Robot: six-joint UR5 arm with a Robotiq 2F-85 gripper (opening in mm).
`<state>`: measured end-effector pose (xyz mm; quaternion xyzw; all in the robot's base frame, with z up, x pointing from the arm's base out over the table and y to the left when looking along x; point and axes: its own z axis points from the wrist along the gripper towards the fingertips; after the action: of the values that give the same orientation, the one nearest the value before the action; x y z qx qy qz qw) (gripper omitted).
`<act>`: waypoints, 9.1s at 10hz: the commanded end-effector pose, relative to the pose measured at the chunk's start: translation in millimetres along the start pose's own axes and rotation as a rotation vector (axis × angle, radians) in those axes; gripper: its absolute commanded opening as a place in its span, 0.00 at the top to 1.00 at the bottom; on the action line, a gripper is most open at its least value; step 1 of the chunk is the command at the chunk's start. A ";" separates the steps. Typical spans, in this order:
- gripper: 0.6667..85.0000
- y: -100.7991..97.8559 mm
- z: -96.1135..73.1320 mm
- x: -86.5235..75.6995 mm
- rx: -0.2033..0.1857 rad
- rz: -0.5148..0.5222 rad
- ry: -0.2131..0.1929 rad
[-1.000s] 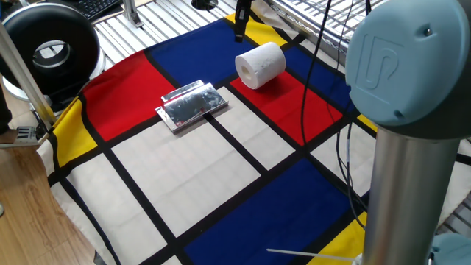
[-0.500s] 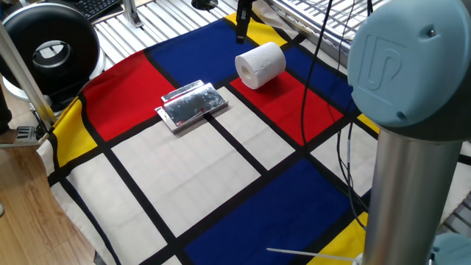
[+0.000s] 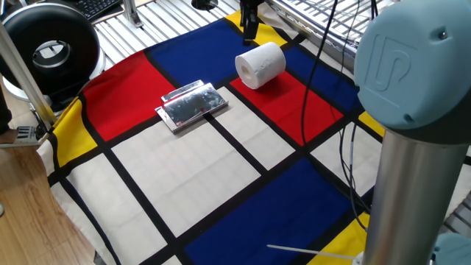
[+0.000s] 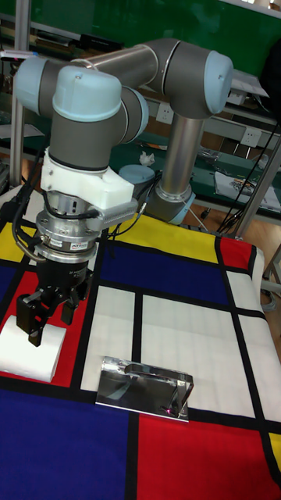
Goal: Put the toilet paper on its holder
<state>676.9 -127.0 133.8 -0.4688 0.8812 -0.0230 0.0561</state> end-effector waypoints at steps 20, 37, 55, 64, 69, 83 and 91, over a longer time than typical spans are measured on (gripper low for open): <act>0.21 8.4 12.3 36.4 -0.067 -0.296 0.017; 0.00 21.1 6.1 49.2 -0.113 -0.309 0.003; 0.00 27.1 27.8 26.1 -0.102 -0.293 -0.025; 0.00 6.1 57.1 28.3 -0.103 -0.462 -0.086; 0.00 13.6 63.3 33.2 -0.137 -0.414 -0.101; 0.02 -0.6 90.7 48.0 -0.099 -0.425 -0.047; 1.00 -11.7 67.2 48.6 0.084 -0.266 0.148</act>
<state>669.4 -175.9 51.6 -0.6086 0.7905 -0.0674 0.0141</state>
